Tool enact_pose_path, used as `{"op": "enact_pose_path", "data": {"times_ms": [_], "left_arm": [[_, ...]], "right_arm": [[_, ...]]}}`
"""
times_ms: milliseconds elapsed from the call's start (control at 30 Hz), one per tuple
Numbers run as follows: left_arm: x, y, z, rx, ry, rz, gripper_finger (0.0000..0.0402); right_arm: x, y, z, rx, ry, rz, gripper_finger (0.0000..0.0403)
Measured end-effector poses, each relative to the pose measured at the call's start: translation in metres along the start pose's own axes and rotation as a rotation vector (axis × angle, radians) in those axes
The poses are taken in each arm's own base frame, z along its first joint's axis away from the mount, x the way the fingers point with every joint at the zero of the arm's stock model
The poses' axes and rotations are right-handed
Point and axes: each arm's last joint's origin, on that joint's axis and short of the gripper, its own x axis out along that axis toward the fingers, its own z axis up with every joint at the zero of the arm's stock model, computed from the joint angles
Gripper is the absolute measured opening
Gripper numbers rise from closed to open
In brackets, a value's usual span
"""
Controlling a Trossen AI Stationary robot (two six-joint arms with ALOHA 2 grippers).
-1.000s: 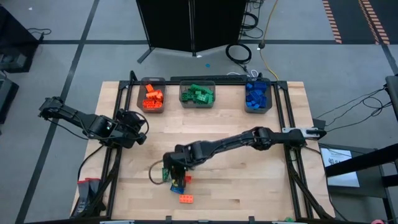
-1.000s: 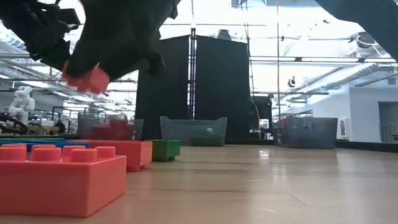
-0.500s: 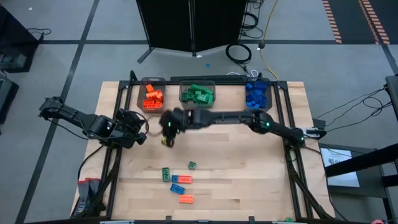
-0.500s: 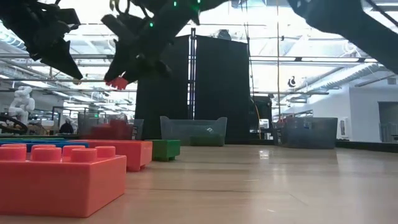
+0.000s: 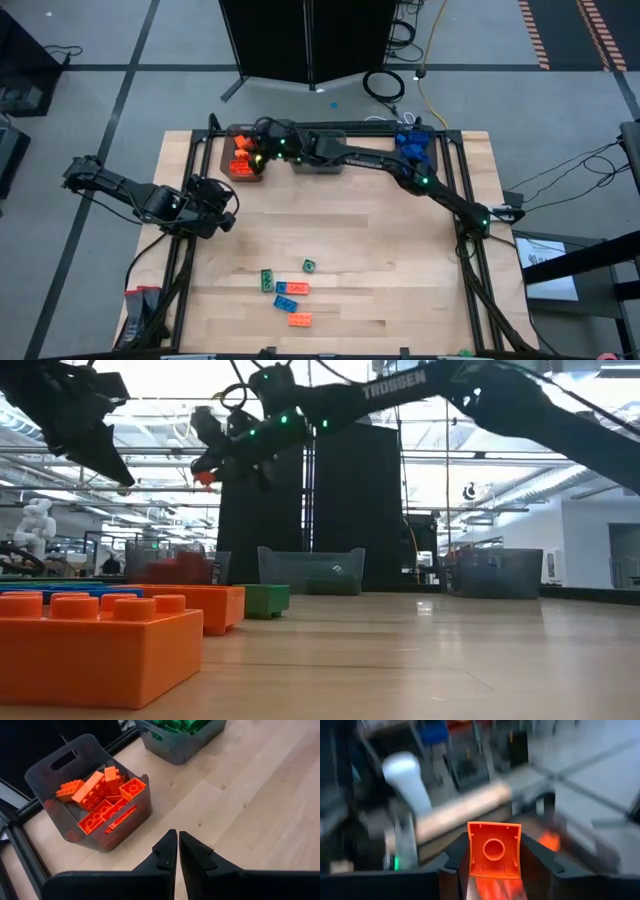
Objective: Sort blocks
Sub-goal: Put the orange game piece into the left black bin
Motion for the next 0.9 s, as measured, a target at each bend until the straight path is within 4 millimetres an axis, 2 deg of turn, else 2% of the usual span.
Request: {"op": "enact_pose_path", "data": {"times_ms": [67,167,400,467,600,900], "left_arm": [[0.000,0.000,0.000,0.002,-0.008,0.008,0.0023],[0.001,-0.001,0.001,0.006,-0.019,0.022,0.0023],[0.002,-0.002,0.000,0.017,-0.022,0.039,0.0023],[0.003,-0.003,0.000,0.019,-0.021,0.041,0.0023],[0.003,-0.003,0.000,0.021,-0.024,0.045,0.0023],[0.003,-0.003,0.000,0.021,-0.025,0.046,0.0023]], "right_arm": [[0.007,-0.009,0.002,0.029,-0.080,0.006,0.0115],[0.021,-0.025,-0.009,0.096,-0.122,-0.016,0.0115],[0.052,-0.057,-0.052,0.326,-0.093,-0.028,0.0115],[0.058,-0.058,-0.061,0.335,-0.090,-0.002,0.0115],[0.061,-0.055,-0.068,0.351,-0.086,0.014,0.0115],[0.062,-0.054,-0.070,0.300,-0.073,0.013,0.0115]]}}
